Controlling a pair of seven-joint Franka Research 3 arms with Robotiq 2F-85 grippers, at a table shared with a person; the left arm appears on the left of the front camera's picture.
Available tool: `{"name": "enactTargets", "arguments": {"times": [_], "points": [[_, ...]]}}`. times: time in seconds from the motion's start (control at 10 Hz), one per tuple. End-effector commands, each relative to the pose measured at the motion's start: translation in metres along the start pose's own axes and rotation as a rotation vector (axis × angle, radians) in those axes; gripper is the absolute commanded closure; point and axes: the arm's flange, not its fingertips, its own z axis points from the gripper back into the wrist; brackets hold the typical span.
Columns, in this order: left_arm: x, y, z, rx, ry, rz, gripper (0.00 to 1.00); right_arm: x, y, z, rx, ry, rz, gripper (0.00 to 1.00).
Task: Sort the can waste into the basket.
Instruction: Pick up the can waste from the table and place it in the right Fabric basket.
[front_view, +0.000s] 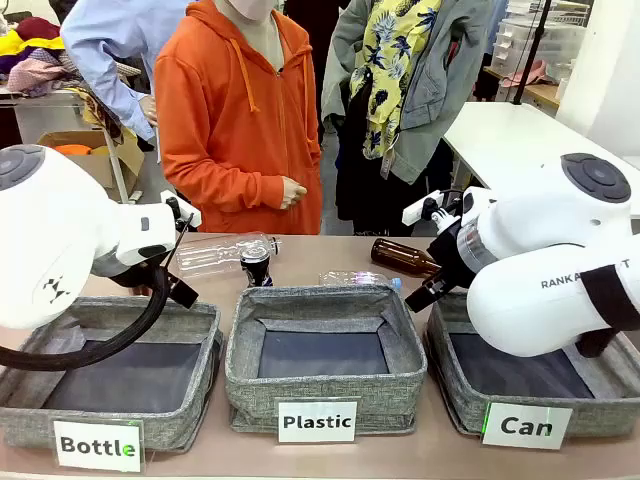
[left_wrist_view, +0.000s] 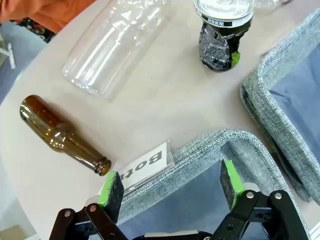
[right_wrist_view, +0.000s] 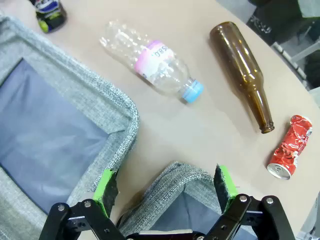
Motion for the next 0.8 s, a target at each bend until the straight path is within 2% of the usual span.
{"name": "enactTargets", "arguments": {"times": [0.0, 0.7], "points": [[0.0, 0.0, 0.0001, 0.0, 0.0, 0.0, 0.0, 0.0, 0.0, 0.0, 0.0, 0.0, 0.0, 0.0], [0.0, 0.0, 0.0001, 0.0, 0.0, 0.0, 0.0, 0.0, 0.0, 0.0, 0.0, 0.0, 0.0, 0.0]]}}
